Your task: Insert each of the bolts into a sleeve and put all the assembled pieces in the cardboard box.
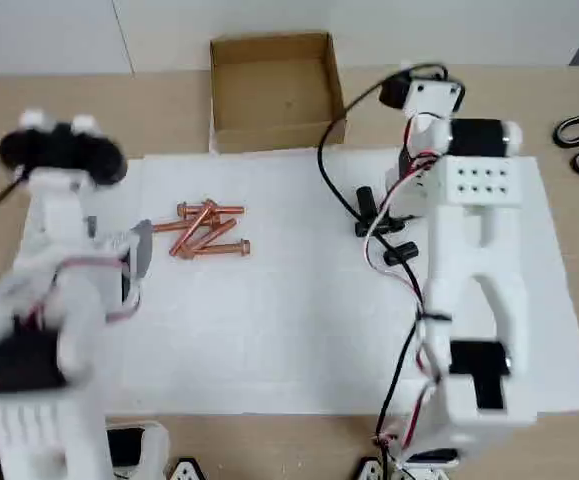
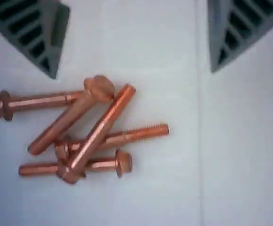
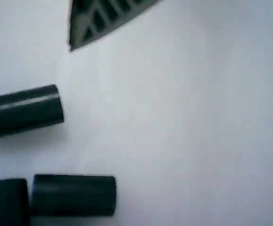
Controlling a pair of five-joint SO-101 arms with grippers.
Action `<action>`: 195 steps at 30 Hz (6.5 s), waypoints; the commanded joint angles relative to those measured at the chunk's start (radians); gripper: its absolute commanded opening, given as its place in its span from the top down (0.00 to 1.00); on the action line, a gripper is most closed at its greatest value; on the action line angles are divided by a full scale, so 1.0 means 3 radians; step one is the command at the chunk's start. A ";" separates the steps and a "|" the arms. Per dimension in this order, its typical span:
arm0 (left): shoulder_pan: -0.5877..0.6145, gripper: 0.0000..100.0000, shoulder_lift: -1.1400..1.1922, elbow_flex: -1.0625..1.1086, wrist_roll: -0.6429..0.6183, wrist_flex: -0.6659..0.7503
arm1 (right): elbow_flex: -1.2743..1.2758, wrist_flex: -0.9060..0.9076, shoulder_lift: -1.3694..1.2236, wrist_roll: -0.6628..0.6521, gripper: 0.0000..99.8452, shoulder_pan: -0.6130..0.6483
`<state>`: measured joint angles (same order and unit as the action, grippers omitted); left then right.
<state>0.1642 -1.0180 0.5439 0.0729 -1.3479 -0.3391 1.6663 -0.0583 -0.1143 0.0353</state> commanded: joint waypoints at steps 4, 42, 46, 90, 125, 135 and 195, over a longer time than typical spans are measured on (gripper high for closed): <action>-0.0005 0.80 -0.1672 0.1373 -0.0036 0.0578 | 0.0312 -0.0003 0.1199 -0.0092 0.82 0.0003; -0.0010 0.80 -0.2521 0.3670 -0.0031 0.1268 | 0.0910 -0.0008 0.2417 -0.0097 0.82 -0.0018; -0.0010 0.80 -0.2521 0.3670 -0.0031 0.1268 | 0.0910 -0.0008 0.2417 -0.0097 0.82 -0.0018; -0.0010 0.80 -0.2521 0.3670 -0.0031 0.1268 | 0.0910 -0.0049 0.2422 -0.0097 0.82 -0.0013; -0.0010 0.80 -0.2521 0.3670 -0.0031 0.1268 | 0.0910 -0.0028 0.2422 -0.0097 0.82 -0.0013; -0.0010 0.80 -0.2521 0.3670 -0.0031 0.1268 | 0.0910 -0.0033 0.2422 -0.0097 0.82 -0.0013; 0.0005 0.80 -0.2521 0.3670 -0.0026 0.1258 | 0.1463 -0.0125 0.0918 0.0128 0.82 -0.0458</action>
<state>0.1642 -1.7729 1.6487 0.0667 -0.9904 0.2271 1.4883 0.2163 0.0069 -0.0675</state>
